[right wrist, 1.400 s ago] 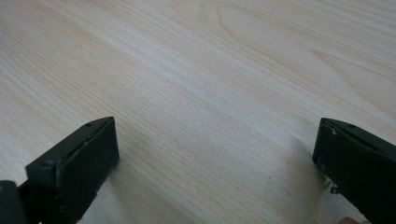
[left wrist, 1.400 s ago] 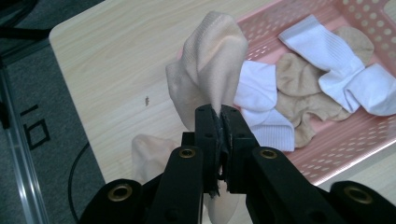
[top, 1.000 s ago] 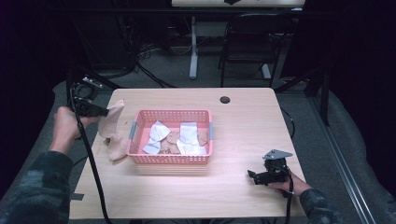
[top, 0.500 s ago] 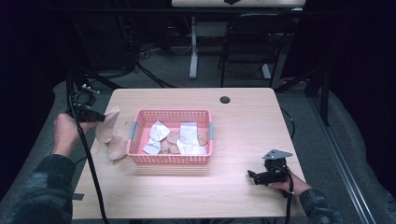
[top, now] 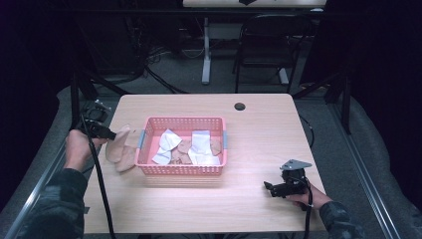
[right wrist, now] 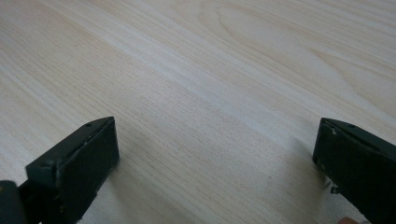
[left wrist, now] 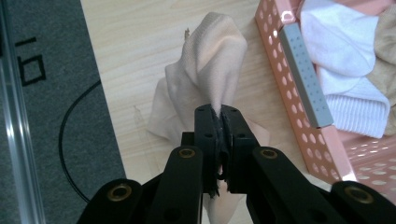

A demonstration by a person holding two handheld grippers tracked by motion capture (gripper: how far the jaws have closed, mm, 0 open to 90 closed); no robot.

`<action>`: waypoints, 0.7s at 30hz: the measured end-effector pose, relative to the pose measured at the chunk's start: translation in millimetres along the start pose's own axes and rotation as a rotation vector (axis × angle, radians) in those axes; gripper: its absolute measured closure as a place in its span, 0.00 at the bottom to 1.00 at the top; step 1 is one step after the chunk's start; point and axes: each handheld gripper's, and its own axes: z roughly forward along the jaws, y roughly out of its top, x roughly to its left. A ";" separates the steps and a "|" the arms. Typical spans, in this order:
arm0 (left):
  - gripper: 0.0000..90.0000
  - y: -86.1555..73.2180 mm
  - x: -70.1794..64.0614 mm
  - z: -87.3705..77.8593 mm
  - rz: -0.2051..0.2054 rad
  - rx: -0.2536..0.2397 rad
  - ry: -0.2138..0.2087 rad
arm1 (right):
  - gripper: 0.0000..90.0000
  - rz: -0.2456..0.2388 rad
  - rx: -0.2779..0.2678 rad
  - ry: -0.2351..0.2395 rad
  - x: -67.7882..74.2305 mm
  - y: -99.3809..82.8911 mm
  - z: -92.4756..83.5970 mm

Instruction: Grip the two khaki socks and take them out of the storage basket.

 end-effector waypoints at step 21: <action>0.91 -22.4 4.0 54.5 -0.087 0.090 -0.057 | 0.00 0.009 -0.014 0.003 0.5 -0.4 0.9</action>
